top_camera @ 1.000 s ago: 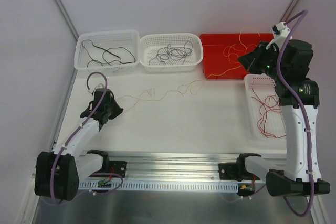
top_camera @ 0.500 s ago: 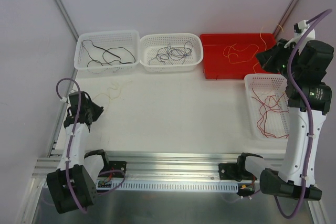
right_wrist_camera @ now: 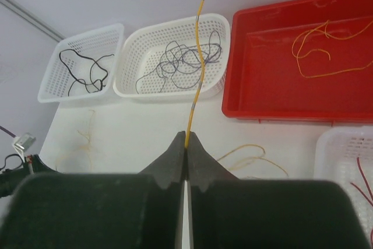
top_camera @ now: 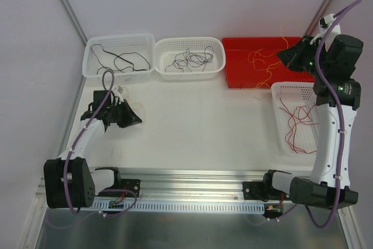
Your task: Untangle the cables
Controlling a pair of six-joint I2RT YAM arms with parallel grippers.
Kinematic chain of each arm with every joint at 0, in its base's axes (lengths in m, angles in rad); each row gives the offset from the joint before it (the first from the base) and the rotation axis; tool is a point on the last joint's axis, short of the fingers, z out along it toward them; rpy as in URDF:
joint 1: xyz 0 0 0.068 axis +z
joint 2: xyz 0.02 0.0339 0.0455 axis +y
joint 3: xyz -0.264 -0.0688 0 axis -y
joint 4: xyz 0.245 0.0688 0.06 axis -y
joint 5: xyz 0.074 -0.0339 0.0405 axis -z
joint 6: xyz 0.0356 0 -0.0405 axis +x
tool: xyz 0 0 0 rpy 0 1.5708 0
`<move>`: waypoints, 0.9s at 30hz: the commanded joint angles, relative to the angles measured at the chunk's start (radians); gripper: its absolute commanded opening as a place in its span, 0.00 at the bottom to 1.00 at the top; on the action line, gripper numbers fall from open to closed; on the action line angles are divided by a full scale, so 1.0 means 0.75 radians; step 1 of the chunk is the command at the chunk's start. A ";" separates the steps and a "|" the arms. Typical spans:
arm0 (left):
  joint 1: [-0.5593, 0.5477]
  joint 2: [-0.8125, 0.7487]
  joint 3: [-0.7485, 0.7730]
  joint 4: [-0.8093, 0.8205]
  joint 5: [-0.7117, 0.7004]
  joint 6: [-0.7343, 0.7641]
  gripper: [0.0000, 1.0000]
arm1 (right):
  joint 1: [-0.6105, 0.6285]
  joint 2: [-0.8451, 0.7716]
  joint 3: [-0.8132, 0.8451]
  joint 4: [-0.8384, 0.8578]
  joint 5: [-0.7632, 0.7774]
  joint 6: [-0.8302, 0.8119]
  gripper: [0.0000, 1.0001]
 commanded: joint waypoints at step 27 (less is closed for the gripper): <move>-0.342 0.231 0.057 -0.095 0.319 0.191 0.00 | 0.026 1.031 0.343 0.890 0.149 0.247 0.12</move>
